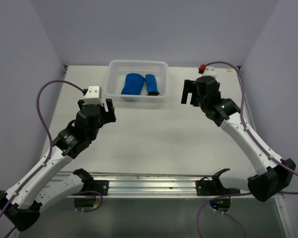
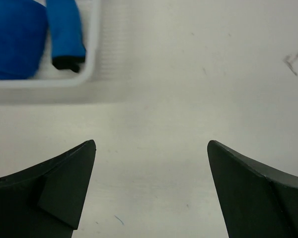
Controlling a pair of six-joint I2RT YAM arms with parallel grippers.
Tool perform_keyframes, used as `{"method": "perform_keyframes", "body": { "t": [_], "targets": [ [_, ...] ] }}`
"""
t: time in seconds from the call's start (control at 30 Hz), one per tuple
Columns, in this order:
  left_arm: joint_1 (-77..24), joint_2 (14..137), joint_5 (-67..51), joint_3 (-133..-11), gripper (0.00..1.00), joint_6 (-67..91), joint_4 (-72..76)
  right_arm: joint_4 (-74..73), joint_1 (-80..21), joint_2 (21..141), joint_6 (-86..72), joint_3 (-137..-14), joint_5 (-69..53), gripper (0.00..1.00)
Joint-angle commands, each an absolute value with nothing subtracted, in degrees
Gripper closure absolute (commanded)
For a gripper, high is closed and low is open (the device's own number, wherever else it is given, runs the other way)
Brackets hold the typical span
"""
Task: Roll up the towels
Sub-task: Place the rolled towel into the container
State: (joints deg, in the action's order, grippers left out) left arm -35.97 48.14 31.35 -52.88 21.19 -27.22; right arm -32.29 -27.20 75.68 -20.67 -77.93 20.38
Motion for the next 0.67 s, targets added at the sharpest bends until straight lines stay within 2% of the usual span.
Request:
{"method": "perform_keyframes", "body": {
  "t": [0.0,0.2,0.53,0.63],
  "targets": [
    [-35.5,47.5,33.0,-56.3,0.2,19.5,-29.5,-36.2,-27.1,63.2,-20.3,-67.8,31.6,0.01],
    [-35.4,47.3,35.2,-58.3,0.18,21.0,-33.0,-37.6,-27.1,48.7,-23.0,-55.7,29.3,0.01],
    [-35.5,44.7,34.2,-58.4,0.16,24.3,-37.2,-38.5,-27.2,45.6,-23.1,-52.8,24.9,0.01],
    [-35.5,44.9,34.0,-58.4,0.15,24.3,-37.4,-40.7,-27.1,48.9,-24.9,-54.5,24.9,0.01]
  ]
}}
